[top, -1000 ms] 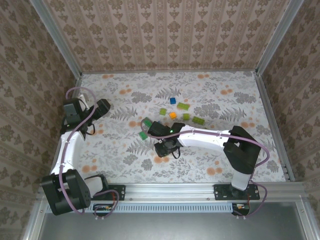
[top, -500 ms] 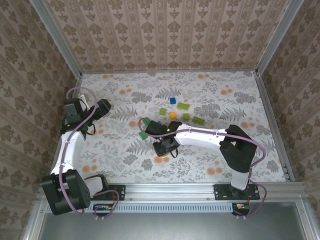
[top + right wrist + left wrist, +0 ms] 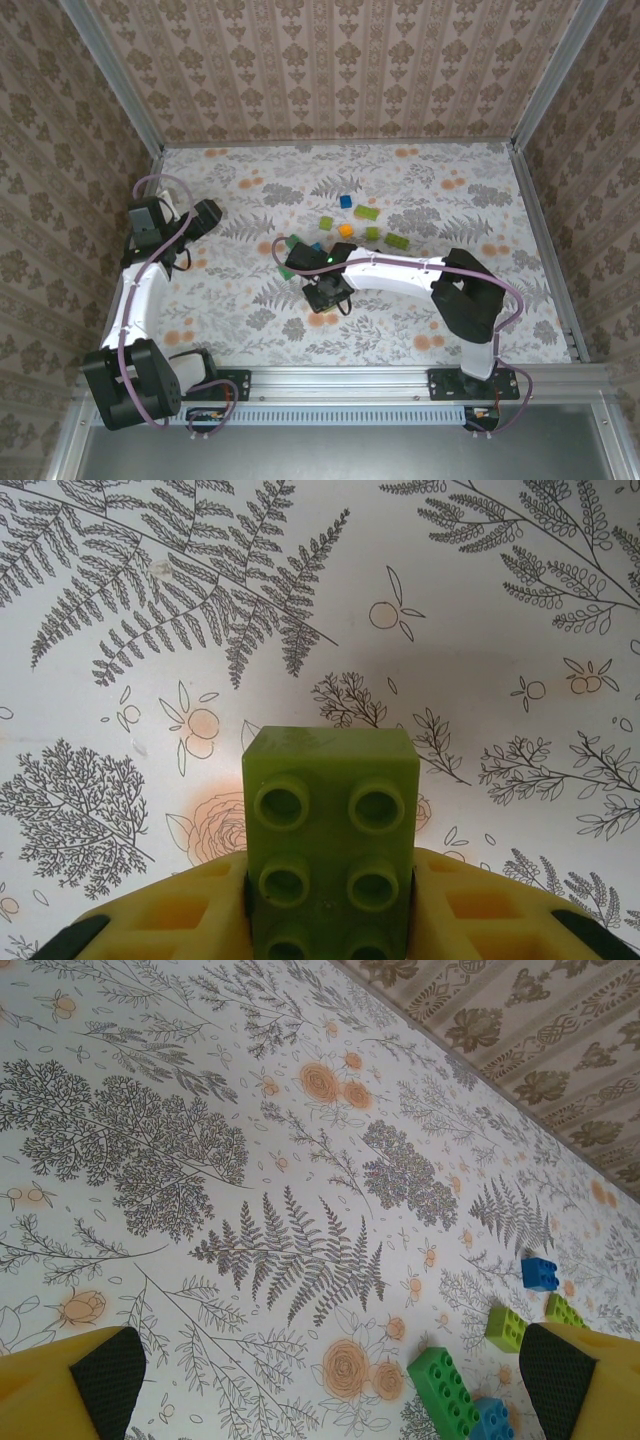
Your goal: Assemble a carrot with lego
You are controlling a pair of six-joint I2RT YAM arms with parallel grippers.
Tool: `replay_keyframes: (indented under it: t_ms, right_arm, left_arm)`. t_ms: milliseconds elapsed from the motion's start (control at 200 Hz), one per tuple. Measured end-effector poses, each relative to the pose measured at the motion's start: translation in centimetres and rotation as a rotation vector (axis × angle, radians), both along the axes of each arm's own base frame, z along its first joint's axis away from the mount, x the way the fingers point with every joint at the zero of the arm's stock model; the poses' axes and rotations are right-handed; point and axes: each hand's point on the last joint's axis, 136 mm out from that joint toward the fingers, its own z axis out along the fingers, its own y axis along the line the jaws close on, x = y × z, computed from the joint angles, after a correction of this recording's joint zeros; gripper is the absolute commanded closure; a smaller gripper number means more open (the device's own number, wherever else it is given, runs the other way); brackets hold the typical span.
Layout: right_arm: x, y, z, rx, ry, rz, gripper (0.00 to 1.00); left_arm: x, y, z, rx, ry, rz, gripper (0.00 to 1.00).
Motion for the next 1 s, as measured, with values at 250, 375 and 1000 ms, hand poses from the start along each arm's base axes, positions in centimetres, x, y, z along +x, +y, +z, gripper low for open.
replay_keyframes:
  t_ms: [250,375,1000]
  right_arm:
    - [0.0,0.0,-0.1,-0.009,0.005,0.006,0.65]
    - [0.1,0.0,0.1,-0.014,-0.001,0.026,0.65]
    - [0.7,-2.9,0.3,-0.121,0.004,0.204,0.62]
  left_arm:
    - [0.0,0.0,0.0,0.0,0.001,0.0,0.0]
    - [0.0,0.0,0.0,0.003,0.0,-0.002,0.0]
    - [0.0,-0.2,0.0,0.006,-0.001,-0.01,0.0]
